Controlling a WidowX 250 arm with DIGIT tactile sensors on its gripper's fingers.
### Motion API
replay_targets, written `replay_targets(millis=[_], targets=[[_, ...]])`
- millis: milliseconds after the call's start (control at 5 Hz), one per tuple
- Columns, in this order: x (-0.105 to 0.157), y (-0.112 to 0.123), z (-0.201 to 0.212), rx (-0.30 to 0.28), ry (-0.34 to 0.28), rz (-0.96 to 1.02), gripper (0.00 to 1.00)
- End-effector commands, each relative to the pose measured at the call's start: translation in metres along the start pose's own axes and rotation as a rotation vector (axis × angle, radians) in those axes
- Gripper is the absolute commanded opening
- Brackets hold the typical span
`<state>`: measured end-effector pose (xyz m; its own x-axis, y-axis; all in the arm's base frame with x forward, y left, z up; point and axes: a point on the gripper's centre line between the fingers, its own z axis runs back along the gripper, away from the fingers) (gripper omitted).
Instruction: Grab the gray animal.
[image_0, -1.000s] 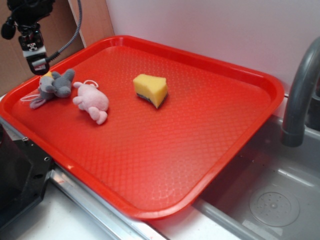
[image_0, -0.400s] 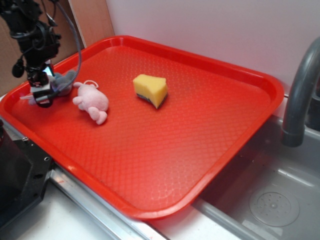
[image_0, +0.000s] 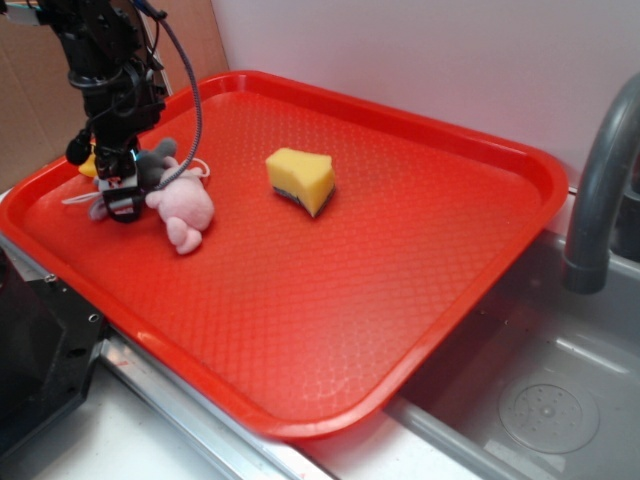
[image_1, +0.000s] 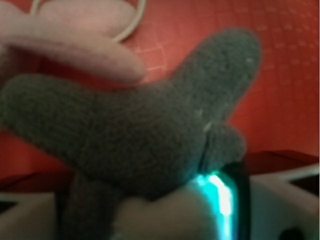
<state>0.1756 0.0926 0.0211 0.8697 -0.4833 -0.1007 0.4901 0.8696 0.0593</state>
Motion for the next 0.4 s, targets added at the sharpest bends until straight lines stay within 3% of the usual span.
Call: replay_targets(millis=[0, 200], targets=[[0.025, -0.014, 0.106, -0.021, -0.067, 0.177, 0.0], [0.033, -0.014, 0.126, -0.056, -0.069, 0.206, 0.0]])
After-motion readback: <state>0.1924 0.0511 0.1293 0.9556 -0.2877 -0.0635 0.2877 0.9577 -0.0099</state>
